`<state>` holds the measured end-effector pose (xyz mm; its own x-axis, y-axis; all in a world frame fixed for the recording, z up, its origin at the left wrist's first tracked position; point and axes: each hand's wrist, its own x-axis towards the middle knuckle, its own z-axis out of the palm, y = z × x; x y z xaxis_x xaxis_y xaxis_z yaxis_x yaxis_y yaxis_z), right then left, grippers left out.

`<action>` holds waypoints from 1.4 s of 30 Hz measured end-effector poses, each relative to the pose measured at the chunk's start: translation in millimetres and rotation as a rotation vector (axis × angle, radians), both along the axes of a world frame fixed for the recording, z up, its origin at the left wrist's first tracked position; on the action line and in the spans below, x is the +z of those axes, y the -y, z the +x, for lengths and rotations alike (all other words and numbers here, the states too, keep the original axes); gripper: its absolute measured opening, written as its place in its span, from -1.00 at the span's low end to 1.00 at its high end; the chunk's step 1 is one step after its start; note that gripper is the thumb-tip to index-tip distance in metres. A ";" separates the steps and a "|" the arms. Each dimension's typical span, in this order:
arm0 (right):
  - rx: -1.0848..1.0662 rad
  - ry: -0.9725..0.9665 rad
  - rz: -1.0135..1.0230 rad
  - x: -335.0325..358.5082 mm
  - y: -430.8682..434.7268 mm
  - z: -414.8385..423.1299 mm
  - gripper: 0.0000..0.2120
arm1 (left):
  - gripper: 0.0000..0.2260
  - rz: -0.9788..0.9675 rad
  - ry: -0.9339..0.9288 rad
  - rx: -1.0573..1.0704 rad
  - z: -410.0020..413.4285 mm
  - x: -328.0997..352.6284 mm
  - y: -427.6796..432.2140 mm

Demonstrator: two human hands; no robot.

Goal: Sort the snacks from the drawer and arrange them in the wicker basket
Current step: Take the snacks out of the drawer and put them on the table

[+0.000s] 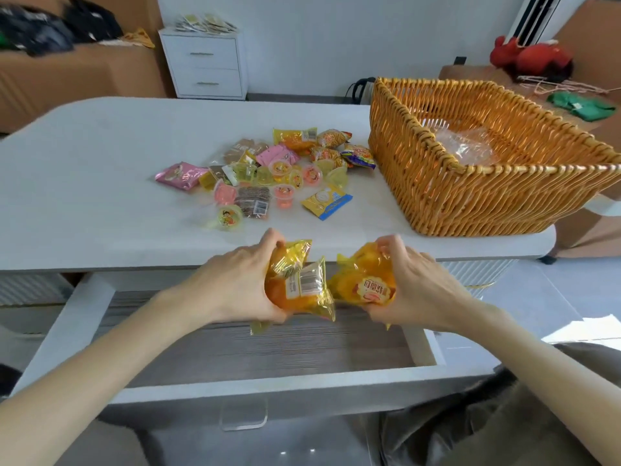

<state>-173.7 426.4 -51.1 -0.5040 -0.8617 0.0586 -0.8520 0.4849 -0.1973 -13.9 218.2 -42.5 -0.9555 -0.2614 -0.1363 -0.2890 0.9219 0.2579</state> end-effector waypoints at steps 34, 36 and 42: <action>-0.304 0.098 -0.048 -43.0 170.9 -146.7 -0.44 | -0.21 -0.146 -0.108 0.276 -180.6 -45.5 97.2; -0.277 0.095 -0.065 -38.0 165.7 -136.9 -0.42 | -0.17 -0.133 -0.139 0.253 -171.8 -37.5 92.4; -0.067 0.102 -0.209 -18.8 126.0 -71.6 -0.45 | -0.29 -0.147 -0.206 0.201 -99.2 -12.1 66.9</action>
